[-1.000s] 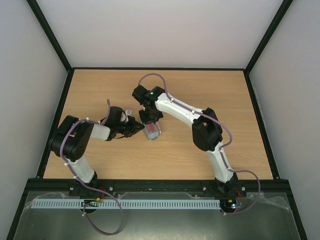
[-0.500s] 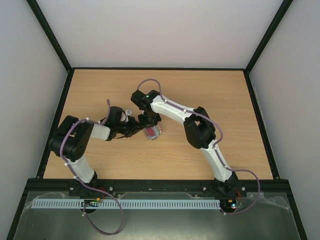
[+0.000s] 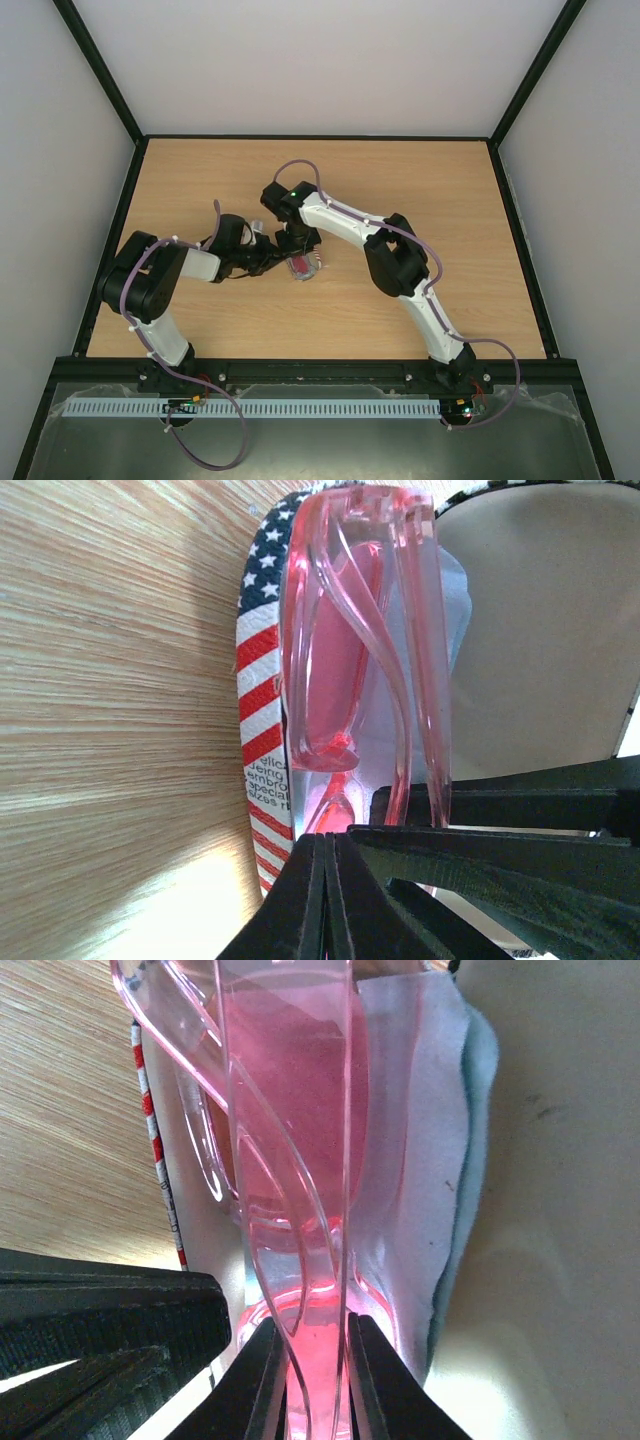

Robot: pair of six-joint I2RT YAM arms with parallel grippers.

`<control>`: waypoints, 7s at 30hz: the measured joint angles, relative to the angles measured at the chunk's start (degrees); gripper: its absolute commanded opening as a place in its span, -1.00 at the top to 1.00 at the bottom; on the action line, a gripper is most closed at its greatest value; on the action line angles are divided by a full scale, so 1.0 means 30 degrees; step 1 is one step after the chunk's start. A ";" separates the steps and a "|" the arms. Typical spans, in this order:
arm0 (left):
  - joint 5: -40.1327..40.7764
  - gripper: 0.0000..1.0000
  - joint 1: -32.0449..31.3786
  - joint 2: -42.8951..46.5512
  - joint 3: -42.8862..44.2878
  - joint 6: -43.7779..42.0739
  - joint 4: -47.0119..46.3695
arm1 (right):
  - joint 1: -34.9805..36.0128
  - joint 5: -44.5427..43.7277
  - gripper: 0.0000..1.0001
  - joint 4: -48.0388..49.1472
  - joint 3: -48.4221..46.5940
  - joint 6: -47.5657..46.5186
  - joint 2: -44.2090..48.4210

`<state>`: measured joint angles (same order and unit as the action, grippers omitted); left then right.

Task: Organize the sunglasses
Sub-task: Place the sunglasses in the sunglasses case.

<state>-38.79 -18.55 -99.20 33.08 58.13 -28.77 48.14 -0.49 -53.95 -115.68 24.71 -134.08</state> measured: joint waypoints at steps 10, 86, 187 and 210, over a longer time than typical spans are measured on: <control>0.0000 0.95 0.0044 0.0000 -0.0015 0.0000 0.0015 | 0.0102 -0.0554 0.97 0.0015 0.0000 0.0058 -0.0029; 0.0058 0.96 0.0073 0.0036 -0.0015 -0.0051 0.0291 | 0.0160 -0.1450 0.94 0.0277 0.0015 0.0415 0.1413; 0.0007 0.95 0.0211 0.0226 -0.0007 -0.0204 0.0561 | 0.1209 -0.4357 0.52 0.1056 0.1435 -0.0153 0.1260; 0.0015 0.95 0.0211 0.0226 0.0211 -0.0437 0.1035 | 0.0437 -0.2841 0.30 0.2863 0.4014 -0.0240 0.8145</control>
<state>-38.74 -17.91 -98.52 33.71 56.82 -25.67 49.45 -9.02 -45.36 -103.63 23.99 -109.65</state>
